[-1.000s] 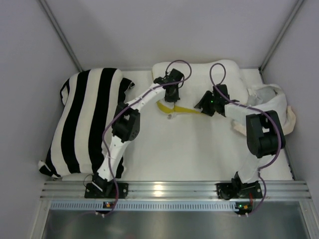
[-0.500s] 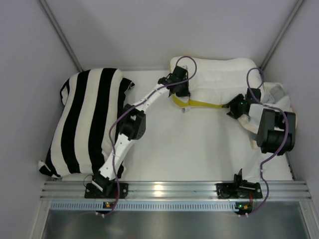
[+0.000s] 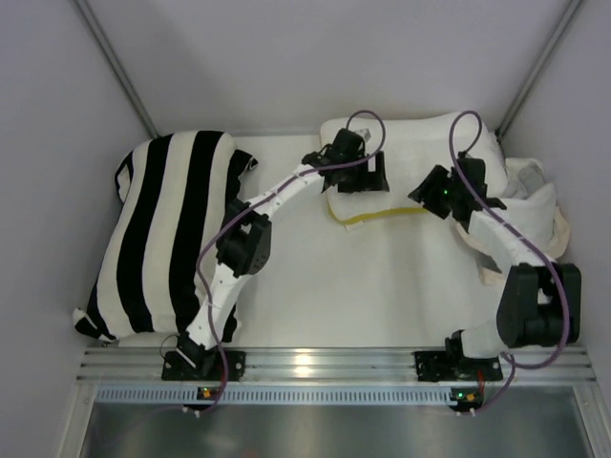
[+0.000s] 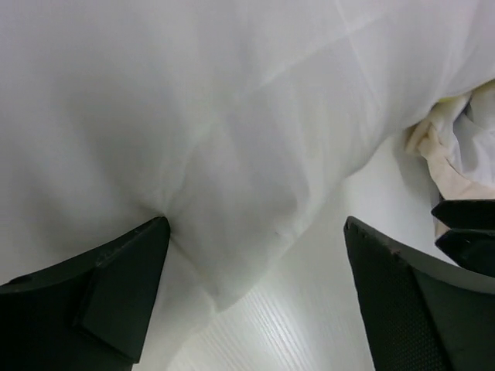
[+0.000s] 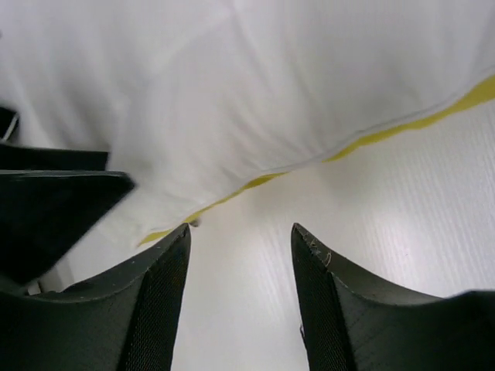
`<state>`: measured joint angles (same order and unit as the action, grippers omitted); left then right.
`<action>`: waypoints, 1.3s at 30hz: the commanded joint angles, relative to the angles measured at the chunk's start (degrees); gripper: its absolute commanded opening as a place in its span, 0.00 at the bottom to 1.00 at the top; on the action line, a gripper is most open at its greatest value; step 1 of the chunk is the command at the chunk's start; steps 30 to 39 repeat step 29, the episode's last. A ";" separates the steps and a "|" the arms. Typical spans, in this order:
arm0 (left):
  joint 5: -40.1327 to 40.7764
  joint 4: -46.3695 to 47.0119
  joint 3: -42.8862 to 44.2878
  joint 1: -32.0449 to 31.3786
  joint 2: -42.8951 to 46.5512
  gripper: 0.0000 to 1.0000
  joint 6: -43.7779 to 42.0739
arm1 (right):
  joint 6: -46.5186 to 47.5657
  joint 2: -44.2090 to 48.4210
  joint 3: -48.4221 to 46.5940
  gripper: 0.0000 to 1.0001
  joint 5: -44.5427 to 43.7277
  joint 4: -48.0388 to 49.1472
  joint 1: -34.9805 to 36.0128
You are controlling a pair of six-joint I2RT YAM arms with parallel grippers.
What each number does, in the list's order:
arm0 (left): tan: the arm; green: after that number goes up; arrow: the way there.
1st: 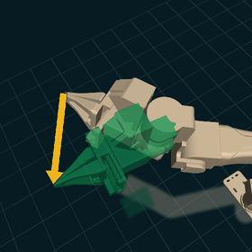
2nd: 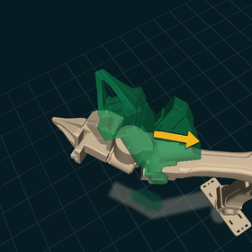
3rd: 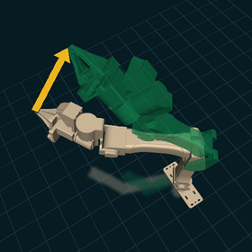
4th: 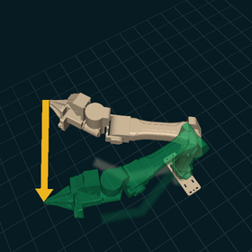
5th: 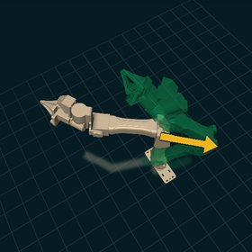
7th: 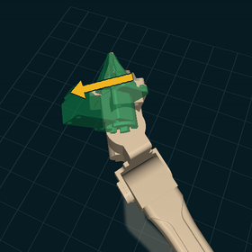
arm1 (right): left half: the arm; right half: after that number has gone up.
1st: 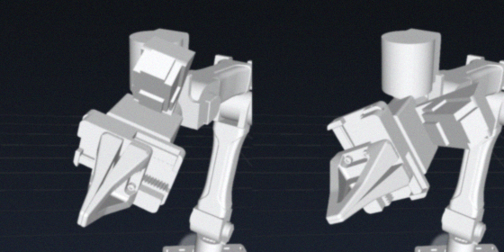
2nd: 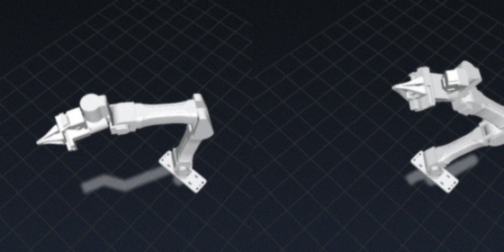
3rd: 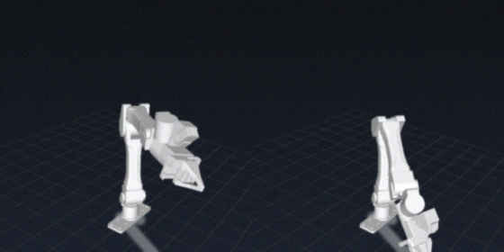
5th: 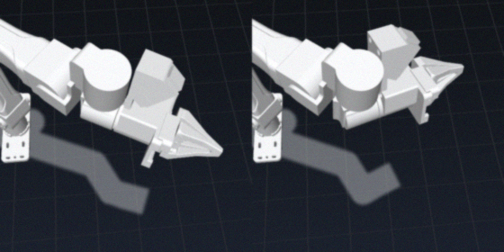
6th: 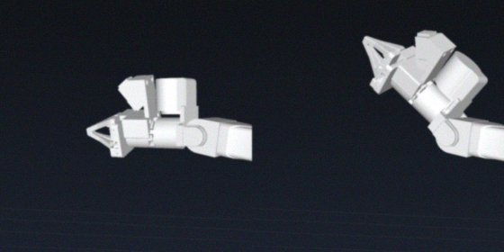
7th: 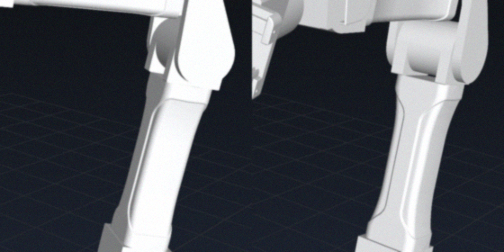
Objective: Remove the pillowcase from the pillow
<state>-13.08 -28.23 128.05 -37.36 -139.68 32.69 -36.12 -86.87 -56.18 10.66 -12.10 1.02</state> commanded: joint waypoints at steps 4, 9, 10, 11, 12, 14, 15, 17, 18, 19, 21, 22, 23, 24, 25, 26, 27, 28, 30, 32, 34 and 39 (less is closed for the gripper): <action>2.79 -2.27 -6.92 -4.65 13.02 0.99 0.53 | 5.88 14.26 2.30 0.55 -4.59 -5.12 3.64; 11.74 -3.41 -11.33 -4.74 18.12 0.99 3.26 | 8.95 18.74 5.72 0.60 -6.69 -8.55 6.36; 12.89 -5.24 -10.11 -4.74 18.21 0.99 3.52 | 9.22 19.36 6.43 0.60 -6.79 -8.64 6.54; 15.34 -6.30 -9.40 -4.74 18.82 0.99 4.13 | 9.40 20.50 7.13 0.60 -6.79 -9.17 6.63; 17.37 -7.10 -8.96 -4.74 19.52 0.99 4.40 | 9.57 20.95 8.36 0.60 -6.79 -9.43 6.72; 18.70 -7.46 -10.44 -5.26 22.85 0.99 5.10 | 10.01 22.44 9.51 0.60 -6.79 -10.05 6.98; 19.49 -7.46 -11.23 -5.52 23.91 0.99 5.19 | 10.71 24.19 10.38 0.60 -6.61 -10.66 7.16; 20.55 -7.54 -14.91 -6.66 28.38 0.99 5.37 | 11.15 27.09 11.27 0.60 -5.91 -11.01 7.33; 20.81 -7.54 -16.67 -7.02 29.89 0.99 5.54 | 11.68 27.97 12.32 0.60 -5.74 -10.93 7.25; 22.03 -7.72 -18.69 -7.54 31.82 0.99 5.81 | 11.95 28.68 12.67 0.61 -5.30 -11.02 7.25; 23.80 -7.72 -26.83 -8.86 38.05 0.99 7.38 | 12.39 29.91 13.46 0.61 -3.10 -11.11 7.51; 25.46 -7.81 -29.84 -9.56 40.42 0.99 8.09 | 12.30 30.18 13.73 0.61 -2.31 -11.19 7.68; 25.82 -7.72 -32.83 -9.74 44.80 0.99 9.75 | 12.47 30.44 14.08 0.61 -1.00 -10.93 8.03; 25.83 -7.63 -38.78 -9.83 46.76 0.99 10.63 | 12.48 31.14 15.04 0.60 -0.64 -10.58 8.30; 25.83 -7.54 -41.45 -9.92 48.95 0.99 11.69 | 12.48 31.41 15.57 0.60 -0.37 -9.53 8.56; 25.74 -7.54 -44.00 -10.01 52.80 0.99 13.52 | 12.48 31.59 16.01 0.60 0.67 -8.74 9.09; 25.65 -7.54 -48.20 -10.10 54.58 0.99 13.98 | 12.30 31.33 16.54 0.60 0.94 -8.12 9.44; 25.65 -7.63 -50.07 -10.27 56.43 0.99 14.42 | 12.04 30.80 16.37 0.61 0.95 -8.03 9.62; 25.82 -7.63 -51.83 -10.36 60.10 0.99 15.38 | 11.69 30.10 16.28 0.61 1.56 -7.25 9.97; 25.82 -7.63 -51.83 -10.36 60.10 0.99 15.38 | 11.69 30.10 16.28 0.61 1.56 -7.25 9.97; 25.82 -7.63 -51.83 -10.36 60.10 0.99 15.38 | 11.69 30.10 16.28 0.61 1.56 -7.25 9.97; 25.82 -7.63 -51.83 -10.36 60.10 0.99 15.38 | 11.69 30.10 16.28 0.61 1.56 -7.25 9.97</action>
